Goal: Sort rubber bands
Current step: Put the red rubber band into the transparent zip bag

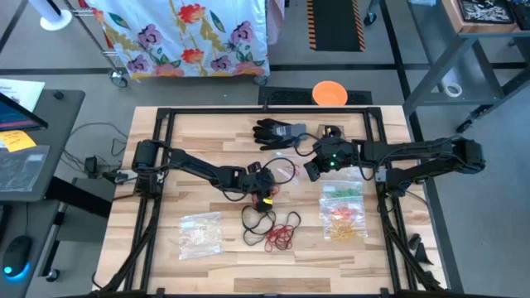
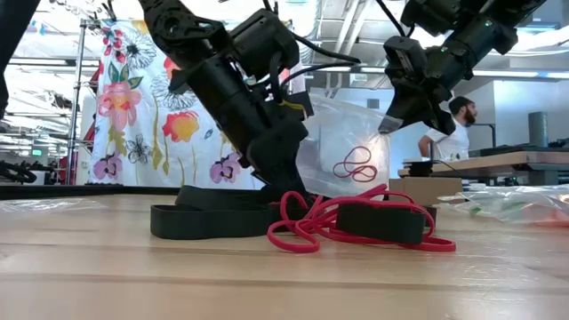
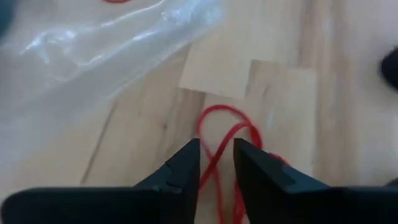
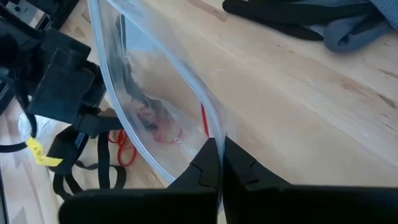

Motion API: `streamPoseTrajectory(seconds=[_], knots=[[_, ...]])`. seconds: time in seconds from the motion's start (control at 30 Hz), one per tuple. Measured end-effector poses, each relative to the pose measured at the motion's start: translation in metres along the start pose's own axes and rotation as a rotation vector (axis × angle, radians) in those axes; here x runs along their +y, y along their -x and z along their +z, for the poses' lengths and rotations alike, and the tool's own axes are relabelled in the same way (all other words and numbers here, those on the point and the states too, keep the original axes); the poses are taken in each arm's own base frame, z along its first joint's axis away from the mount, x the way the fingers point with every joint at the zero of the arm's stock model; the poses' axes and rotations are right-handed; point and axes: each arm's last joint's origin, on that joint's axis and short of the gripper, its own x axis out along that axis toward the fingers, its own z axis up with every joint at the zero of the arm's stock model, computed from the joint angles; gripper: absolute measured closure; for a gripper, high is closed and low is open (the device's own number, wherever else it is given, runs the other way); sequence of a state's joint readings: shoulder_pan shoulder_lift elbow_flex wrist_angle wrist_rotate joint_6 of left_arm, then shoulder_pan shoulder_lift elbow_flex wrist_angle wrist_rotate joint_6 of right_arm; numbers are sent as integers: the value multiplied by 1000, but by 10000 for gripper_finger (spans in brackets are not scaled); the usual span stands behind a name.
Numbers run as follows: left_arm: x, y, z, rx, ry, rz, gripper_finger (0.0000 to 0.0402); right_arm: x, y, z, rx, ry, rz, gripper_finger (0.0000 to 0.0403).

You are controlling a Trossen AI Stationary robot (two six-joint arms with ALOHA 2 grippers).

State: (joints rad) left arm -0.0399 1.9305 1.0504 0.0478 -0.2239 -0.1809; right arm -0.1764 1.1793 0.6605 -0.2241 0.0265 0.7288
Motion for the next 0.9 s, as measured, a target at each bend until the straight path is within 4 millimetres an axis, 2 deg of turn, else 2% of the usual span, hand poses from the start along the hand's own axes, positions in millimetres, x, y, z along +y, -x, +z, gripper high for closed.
streamPoseTrajectory(seconds=[0.07,0.17,0.33,0.43,0.67,0.77,0.9], knots=[[-1,0,1,-10,16,-24,328,0,0,0,-1,0,1,403],[-2,1,6,-13,20,-40,383,0,0,0,-1,0,0,403],[-8,12,29,-22,-15,-49,397,0,0,0,0,1,0,403],[-16,31,52,-58,-53,-68,399,0,0,0,1,3,-2,403],[-29,94,111,-280,-97,-78,401,3,0,-2,3,5,9,403],[-26,117,130,-369,-93,8,401,6,0,-4,6,17,24,403],[-18,129,144,-418,-123,91,401,13,1,-6,-7,33,63,403]])
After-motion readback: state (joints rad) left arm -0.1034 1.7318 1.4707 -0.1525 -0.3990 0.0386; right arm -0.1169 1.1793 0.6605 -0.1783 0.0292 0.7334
